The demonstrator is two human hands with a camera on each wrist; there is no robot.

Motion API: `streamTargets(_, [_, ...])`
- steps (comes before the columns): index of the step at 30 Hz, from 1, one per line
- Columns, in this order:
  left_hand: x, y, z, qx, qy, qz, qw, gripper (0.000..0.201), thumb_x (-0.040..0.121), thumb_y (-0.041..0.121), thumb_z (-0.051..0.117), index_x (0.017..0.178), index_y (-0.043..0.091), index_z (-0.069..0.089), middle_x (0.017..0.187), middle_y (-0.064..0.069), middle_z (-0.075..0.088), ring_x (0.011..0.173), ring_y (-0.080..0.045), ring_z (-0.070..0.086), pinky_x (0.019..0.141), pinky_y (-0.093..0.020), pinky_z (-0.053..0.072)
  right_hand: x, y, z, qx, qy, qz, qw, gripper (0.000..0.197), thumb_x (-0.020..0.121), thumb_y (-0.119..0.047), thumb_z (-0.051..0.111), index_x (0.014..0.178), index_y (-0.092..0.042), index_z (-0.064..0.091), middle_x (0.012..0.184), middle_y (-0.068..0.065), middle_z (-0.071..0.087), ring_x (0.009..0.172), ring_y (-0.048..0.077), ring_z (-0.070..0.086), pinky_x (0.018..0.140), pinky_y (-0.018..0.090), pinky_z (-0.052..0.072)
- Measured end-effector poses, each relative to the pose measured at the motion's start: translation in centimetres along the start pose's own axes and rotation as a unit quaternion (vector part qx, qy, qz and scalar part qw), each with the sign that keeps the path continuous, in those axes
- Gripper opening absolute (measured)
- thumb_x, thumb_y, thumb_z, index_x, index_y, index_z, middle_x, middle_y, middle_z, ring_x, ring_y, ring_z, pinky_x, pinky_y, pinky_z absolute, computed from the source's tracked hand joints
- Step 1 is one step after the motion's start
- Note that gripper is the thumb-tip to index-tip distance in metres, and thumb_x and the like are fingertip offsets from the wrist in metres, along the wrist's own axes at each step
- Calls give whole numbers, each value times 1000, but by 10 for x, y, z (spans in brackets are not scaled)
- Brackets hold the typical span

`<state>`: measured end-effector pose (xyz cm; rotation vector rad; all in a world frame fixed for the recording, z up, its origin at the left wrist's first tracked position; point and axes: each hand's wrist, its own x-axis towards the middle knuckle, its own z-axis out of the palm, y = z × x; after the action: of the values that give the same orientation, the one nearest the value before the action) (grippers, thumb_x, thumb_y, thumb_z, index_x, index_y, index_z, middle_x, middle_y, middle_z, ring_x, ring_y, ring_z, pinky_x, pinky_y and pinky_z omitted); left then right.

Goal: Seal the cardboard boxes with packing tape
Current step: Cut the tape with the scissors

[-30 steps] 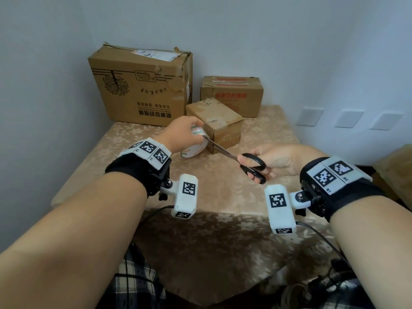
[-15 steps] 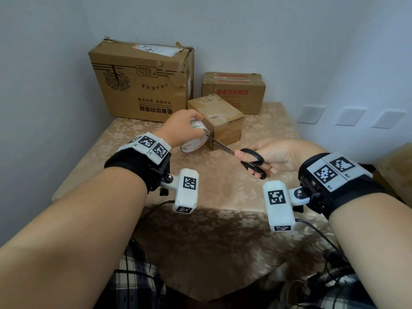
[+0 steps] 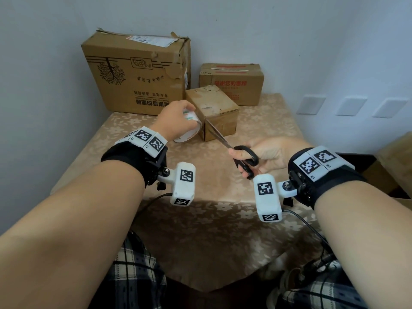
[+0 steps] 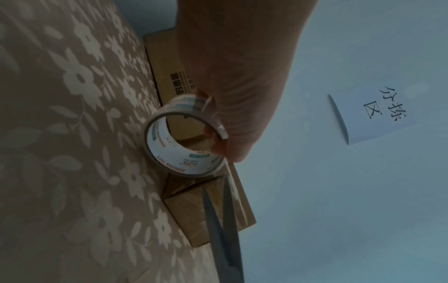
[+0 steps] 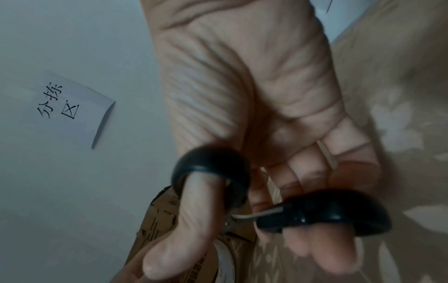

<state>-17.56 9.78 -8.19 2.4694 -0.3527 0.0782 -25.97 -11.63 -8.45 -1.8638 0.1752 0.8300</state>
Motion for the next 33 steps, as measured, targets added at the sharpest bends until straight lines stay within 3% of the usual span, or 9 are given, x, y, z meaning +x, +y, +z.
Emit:
streamTargets(4, [0,-3,-2,-9,2,2,1000,39,83,16,64,121,18,56,131,-4,50,116,-22,49,85,-28,42,2,-5,4,-12,-9,5,1000,40,62,-47,71,73,-12,55,64,4,57,56,15,57,60,29,51])
streamTargets(8, [1,-7,-6,-18,1,1,1000,38,82,16,63,120,19,57,130,-3,51,110,-21,52,81,-30,45,6,-9,10,-27,0,1,1000,46,60,-54,64,76,-13,52,64,2,55,55,13,55,64,25,48])
streamTargets(12, [1,-11,-11,-20,-2,-9,1000,37,82,17,62,119,21,57,127,-2,51,101,-20,54,75,-29,47,8,-13,12,-20,7,2,1000,47,61,-55,62,78,-13,49,65,3,52,53,12,53,55,20,51])
streamTargets(14, [1,-12,-12,-20,-6,-11,1000,36,83,17,61,118,22,56,125,-1,50,98,-19,55,72,-28,47,9,-15,13,-24,16,1,1000,50,59,-57,62,79,-13,50,64,2,53,54,12,53,60,22,48])
streamTargets(20, [-2,-15,-16,12,-9,-10,1000,38,81,20,62,118,24,57,130,-1,50,115,-24,50,98,-44,43,9,-18,15,-46,38,2,998,50,66,-61,59,80,-13,53,67,2,54,56,12,55,64,24,48])
streamTargets(25, [-4,-13,-17,43,-9,-8,999,39,80,20,63,119,24,57,129,-1,50,114,-25,50,101,-44,40,9,-20,22,-19,35,-28,999,50,62,-56,63,82,-12,52,65,5,52,48,12,54,58,24,48])
streamTargets(29, [-4,-12,-19,53,-11,-3,999,39,80,20,63,118,23,57,126,-1,51,113,-25,51,100,-45,40,11,-23,30,-12,38,-29,999,44,78,-55,61,82,-12,55,67,6,55,54,14,57,62,25,49])
streamTargets(31, [-4,-12,-20,43,-9,-6,999,39,80,20,64,118,23,57,125,-1,51,111,-25,51,98,-45,43,12,-25,34,-9,37,-30,999,50,70,-58,62,87,-11,56,70,6,57,58,15,60,70,29,46])
streamTargets(33, [-3,-12,-22,36,-7,-13,999,38,79,21,64,116,24,58,123,-1,51,109,-25,52,96,-45,44,14,-26,39,-9,38,-36,999,56,65,-59,63,92,-11,54,71,5,58,59,15,62,69,29,46])
